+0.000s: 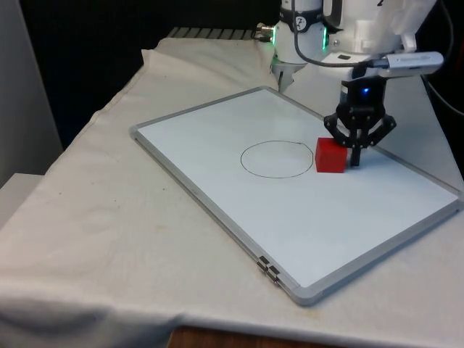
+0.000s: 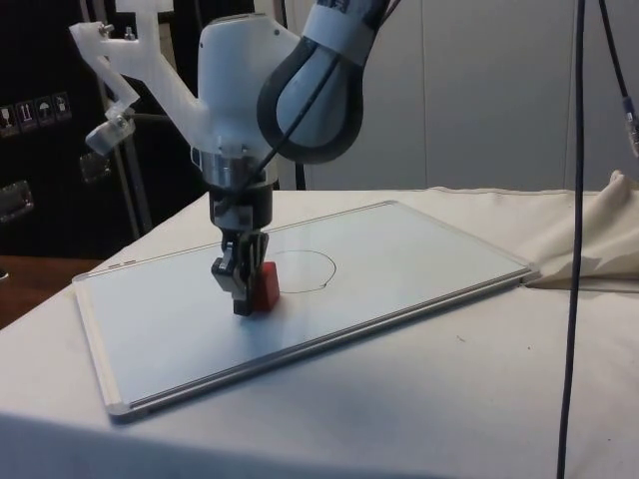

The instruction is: Push the cube into the marked area.

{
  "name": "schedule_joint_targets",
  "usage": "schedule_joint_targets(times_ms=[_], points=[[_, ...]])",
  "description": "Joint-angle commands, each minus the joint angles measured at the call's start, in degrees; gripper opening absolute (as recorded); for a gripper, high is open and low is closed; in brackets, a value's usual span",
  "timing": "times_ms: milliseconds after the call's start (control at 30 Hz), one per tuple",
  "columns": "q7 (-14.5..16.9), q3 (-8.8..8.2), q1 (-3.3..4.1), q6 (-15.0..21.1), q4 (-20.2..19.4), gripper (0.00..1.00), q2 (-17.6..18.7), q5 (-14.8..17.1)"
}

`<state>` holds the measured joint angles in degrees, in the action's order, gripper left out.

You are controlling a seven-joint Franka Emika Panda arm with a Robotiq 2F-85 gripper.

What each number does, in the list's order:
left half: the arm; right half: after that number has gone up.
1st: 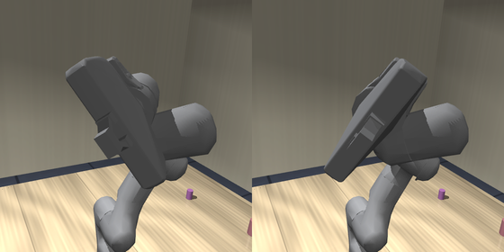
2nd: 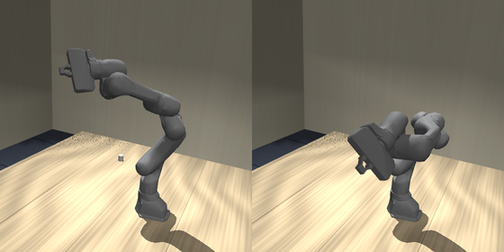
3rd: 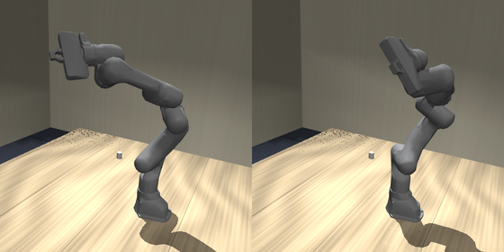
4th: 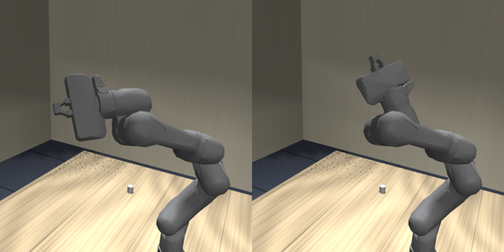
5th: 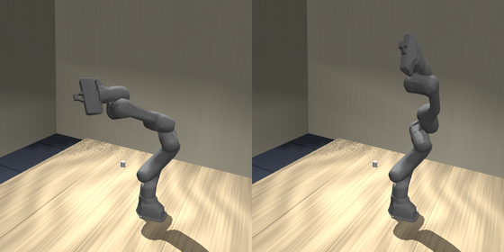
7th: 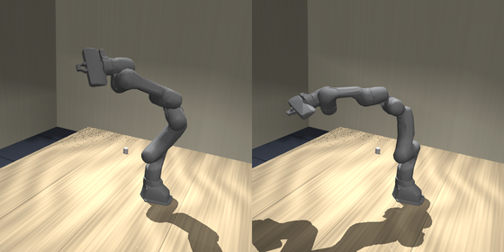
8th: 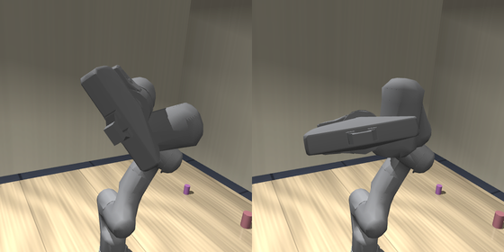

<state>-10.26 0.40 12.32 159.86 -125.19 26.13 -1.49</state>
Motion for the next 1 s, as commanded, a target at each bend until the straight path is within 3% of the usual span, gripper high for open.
schedule_joint_targets(times_ms=[0, 33, 67, 233, 267, 300, 500, 533, 567, 600, 800, 833, 867, 967], points=[[-0.3, -0.17, 0.00, -0.1, 0.0, 0.00, 0.0, -0.4], [-0.7, -0.34, 0.00, -0.1, 0.0, 0.00, 0.0, -0.9], [-2.2, -2.18, 1.09, 0.1, -0.2, 0.00, -0.1, -2.6], [-4.5, -3.27, 1.15, -0.1, -0.2, 0.00, -0.2, -5.6], [-3.3, -1.72, 0.06, -0.1, -0.1, 0.00, 0.0, -4.5], [-4.8, -3.44, 1.15, -0.1, -0.2, 0.00, -0.2, -6.1], [-7.4, -4.76, 1.15, -0.3, -0.1, 0.00, -0.1, -9.8], [-6.5, -3.32, 0.06, -0.2, -0.1, 0.00, 0.0, -8.8], [-6.8, -3.50, 0.06, -0.3, -0.1, 0.00, 0.0, -9.3], [-8.5, -5.33, 1.15, -0.5, -0.1, 0.00, -0.1, -11.3], [-11.0, -6.59, 1.09, -0.7, 0.0, 0.00, 0.0, -14.8], [-9.4, -4.81, 0.11, -0.5, -0.1, 0.00, 0.0, -12.9], [-11.0, -6.59, 1.09, -0.7, 0.0, 0.00, 0.0, -14.8], [-12.3, -7.33, 1.09, -1.0, 0.1, 0.00, 0.0, -16.7]])
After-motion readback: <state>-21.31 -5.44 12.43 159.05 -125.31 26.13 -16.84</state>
